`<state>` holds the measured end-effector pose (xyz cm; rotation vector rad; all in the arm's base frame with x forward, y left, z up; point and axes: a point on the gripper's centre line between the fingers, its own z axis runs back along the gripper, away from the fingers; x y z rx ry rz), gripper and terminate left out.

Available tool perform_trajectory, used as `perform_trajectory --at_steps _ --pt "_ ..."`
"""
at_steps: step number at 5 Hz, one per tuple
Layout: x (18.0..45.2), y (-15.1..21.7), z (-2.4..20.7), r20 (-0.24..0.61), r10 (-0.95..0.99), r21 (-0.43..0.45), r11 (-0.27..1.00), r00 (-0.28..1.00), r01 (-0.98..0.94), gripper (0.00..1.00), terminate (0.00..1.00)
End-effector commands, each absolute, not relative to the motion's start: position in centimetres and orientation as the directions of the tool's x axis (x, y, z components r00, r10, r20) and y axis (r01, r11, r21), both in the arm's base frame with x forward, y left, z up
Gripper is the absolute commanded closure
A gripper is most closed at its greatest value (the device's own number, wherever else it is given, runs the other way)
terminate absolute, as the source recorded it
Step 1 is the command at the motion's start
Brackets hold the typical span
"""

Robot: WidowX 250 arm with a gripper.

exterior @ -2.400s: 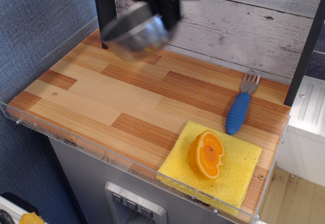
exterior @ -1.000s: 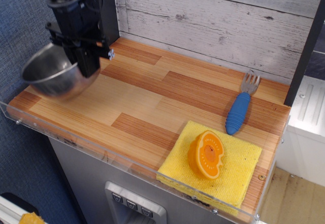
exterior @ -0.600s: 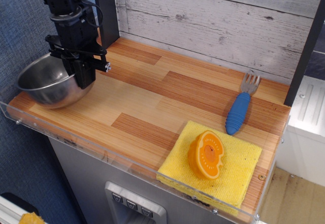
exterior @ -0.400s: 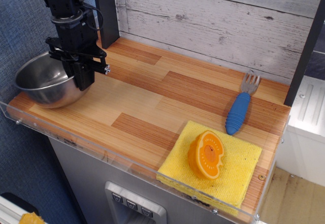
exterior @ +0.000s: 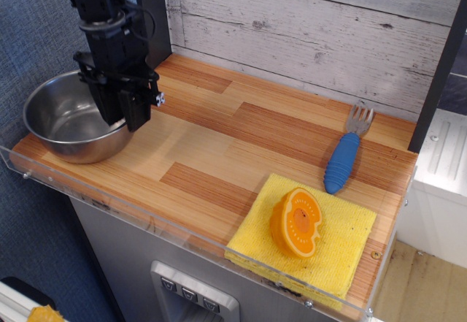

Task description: Put the pan on the lower right side of the table

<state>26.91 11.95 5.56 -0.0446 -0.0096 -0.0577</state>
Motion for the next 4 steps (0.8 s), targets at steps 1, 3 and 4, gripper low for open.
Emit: perform_trajectory --at_steps 1,3,4 --pt "27.3 11.1 12.6 0.115 -0.036 -0.042 0.998 0.993 0.041 0.00 0.00" --pt "28.5 8.7 15.5 0.107 -0.029 -0.041 0.999 0.994 0.033 0.00 0.00" --pt "29.0 7.8 14.7 0.065 -0.017 -0.037 0.999 0.998 0.019 0.00 0.00"
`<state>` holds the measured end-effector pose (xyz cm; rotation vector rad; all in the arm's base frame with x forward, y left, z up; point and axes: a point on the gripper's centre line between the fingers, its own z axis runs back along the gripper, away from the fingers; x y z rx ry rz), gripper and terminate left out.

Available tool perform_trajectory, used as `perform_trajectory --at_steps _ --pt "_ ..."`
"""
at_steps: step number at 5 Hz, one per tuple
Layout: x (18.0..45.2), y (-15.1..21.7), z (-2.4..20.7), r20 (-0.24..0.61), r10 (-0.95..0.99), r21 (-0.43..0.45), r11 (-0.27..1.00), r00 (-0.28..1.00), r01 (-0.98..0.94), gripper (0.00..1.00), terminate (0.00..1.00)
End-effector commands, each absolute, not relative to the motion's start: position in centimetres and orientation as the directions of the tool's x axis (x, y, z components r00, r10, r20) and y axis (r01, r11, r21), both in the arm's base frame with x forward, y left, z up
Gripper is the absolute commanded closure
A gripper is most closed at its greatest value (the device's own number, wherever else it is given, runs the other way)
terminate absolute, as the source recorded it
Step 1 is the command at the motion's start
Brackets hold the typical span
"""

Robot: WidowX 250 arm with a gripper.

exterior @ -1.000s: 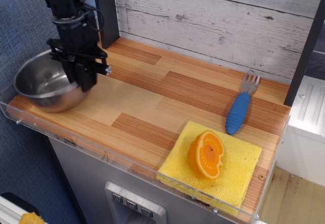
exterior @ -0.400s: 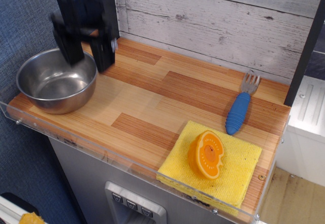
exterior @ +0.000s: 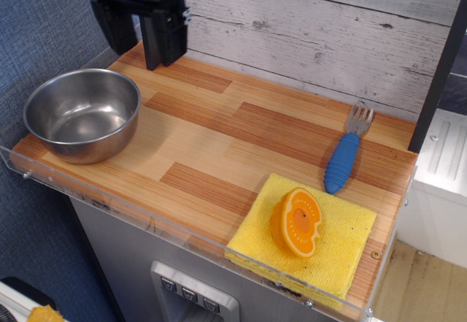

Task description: Put the pan on the lower right side of the table

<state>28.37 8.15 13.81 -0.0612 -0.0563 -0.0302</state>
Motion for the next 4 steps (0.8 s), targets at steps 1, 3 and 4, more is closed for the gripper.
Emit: perform_trajectory --at_steps 1,3,4 --pt "29.34 7.65 14.34 0.057 0.040 0.020 0.999 0.998 -0.041 0.00 0.00" --pt "29.62 7.55 14.53 0.111 0.031 0.020 0.999 0.993 -0.033 0.00 0.00" --pt "29.62 7.55 14.53 0.111 0.031 0.020 0.999 0.993 -0.033 0.00 1.00"
